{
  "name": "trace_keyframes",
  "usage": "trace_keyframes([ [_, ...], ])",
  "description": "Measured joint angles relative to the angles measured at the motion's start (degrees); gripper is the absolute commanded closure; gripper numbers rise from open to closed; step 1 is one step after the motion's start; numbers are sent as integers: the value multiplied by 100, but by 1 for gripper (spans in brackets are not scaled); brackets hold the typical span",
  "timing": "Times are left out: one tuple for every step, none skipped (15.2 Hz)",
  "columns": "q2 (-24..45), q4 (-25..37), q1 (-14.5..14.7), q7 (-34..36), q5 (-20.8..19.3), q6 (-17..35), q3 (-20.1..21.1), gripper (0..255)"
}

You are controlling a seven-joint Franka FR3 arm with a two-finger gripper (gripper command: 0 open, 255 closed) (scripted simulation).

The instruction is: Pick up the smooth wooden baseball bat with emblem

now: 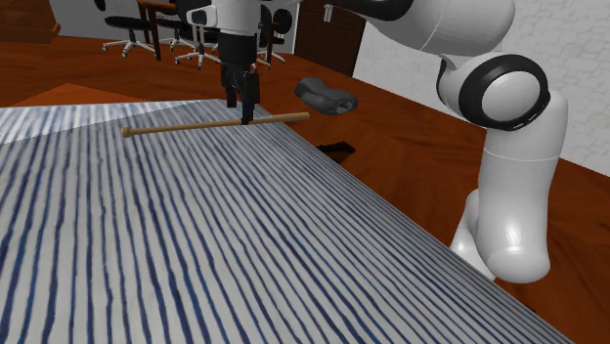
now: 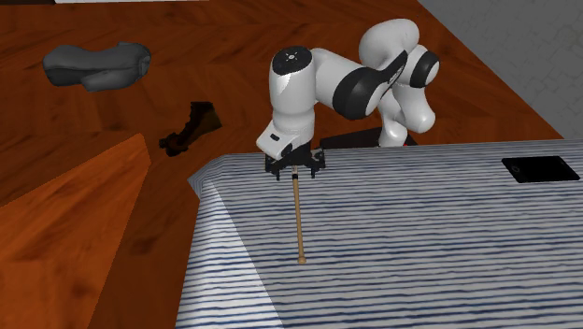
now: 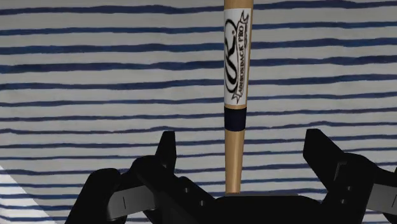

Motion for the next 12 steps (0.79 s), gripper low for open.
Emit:
trace_keyframes([
  [-40, -153, -8, -3, 5, 113, 0, 0],
  [-92, -336, -19, -9, 13, 243, -1, 0],
  [-119, -425, -26, -13, 17, 304, -3, 0],
  [-134, -472, -26, -9, 19, 339, -2, 255],
  [-141, -494, -25, -7, 20, 355, -1, 255],
  [-147, -496, -28, -6, 17, 370, -4, 255],
  [-151, -497, -28, -5, 16, 374, -5, 255],
  [-153, -501, -29, -6, 17, 376, -5, 255],
  [-151, -497, -29, -7, 17, 374, -4, 255],
  [-148, -492, -29, -8, 17, 369, -4, 255],
  [-150, -496, -29, -7, 17, 372, -4, 255],
  [-155, -503, -29, -7, 18, 377, -4, 255],
])
